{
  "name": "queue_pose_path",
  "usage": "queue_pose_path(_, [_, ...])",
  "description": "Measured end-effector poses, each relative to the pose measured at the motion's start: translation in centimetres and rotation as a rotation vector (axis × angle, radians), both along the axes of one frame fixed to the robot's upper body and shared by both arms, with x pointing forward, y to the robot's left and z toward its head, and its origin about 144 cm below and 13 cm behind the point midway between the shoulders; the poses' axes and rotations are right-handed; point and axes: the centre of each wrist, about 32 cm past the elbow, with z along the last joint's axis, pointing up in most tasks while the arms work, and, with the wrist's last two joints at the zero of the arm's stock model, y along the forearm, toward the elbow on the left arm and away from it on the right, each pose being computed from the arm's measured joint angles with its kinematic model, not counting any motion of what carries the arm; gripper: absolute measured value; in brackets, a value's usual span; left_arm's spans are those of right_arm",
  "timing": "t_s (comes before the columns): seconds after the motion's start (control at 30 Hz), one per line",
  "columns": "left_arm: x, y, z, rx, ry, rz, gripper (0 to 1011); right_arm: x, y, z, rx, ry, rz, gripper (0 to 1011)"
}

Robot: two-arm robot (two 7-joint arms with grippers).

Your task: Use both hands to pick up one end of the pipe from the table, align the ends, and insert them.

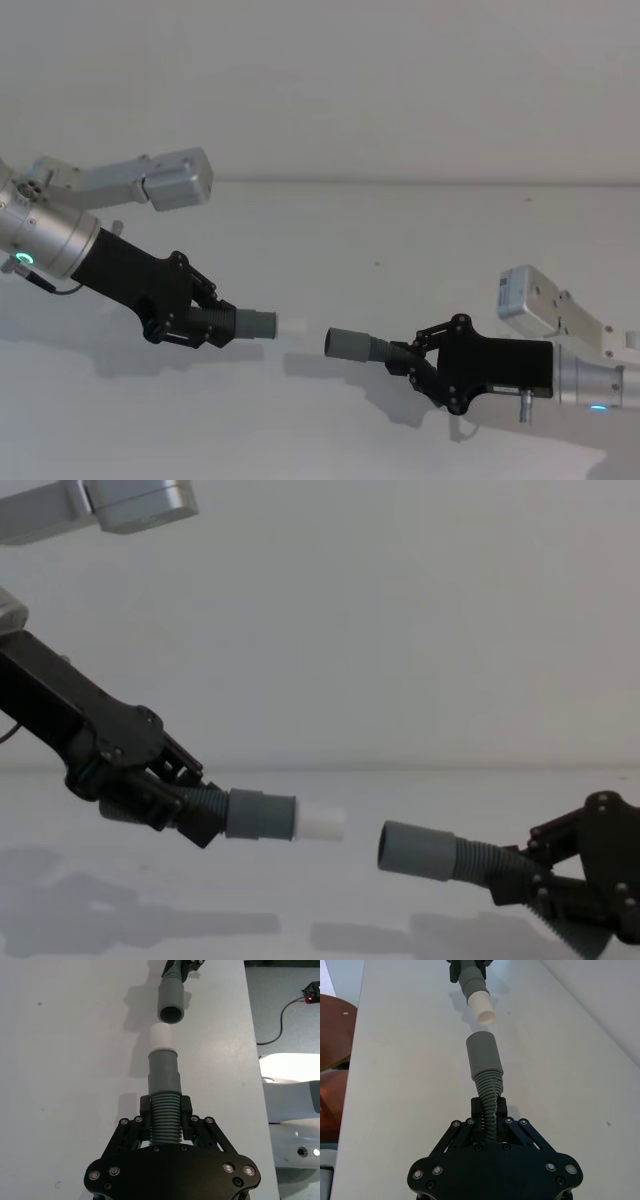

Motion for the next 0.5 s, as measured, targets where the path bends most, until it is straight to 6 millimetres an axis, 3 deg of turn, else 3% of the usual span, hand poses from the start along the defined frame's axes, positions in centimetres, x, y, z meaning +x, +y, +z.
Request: queue_pose_path(0.5, [1.1,0.1,-0.4,0.004,0.017,-0.031,317,0.4,0.8,0.2,-0.004,-0.005,0.009,133])
